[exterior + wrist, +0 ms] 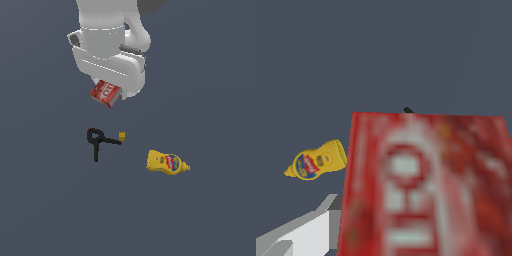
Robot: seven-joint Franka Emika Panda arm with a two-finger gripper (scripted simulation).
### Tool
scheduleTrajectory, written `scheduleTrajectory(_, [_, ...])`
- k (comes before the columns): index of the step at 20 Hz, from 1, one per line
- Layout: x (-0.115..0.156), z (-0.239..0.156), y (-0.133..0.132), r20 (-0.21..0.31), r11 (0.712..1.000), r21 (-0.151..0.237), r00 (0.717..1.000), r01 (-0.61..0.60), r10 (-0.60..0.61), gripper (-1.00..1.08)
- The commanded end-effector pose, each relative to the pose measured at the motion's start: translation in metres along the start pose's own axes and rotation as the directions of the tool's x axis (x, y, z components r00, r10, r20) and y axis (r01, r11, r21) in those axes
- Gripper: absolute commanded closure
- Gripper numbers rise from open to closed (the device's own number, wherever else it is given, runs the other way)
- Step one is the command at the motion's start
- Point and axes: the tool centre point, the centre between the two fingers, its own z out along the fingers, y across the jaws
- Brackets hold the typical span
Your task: Pick up a designated object from a clutter of objects.
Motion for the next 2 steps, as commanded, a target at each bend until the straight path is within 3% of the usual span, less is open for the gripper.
scheduleTrajectory(1, [0.0017, -0.0035, 0.0021, 0.001, 1.000, -0.001, 1.000, 0.001, -0.001, 1.08])
scheduleTrajectory(2, [0.0018, -0.0037, 0.0022, 0.001, 1.000, -0.001, 1.000, 0.001, -0.001, 1.08])
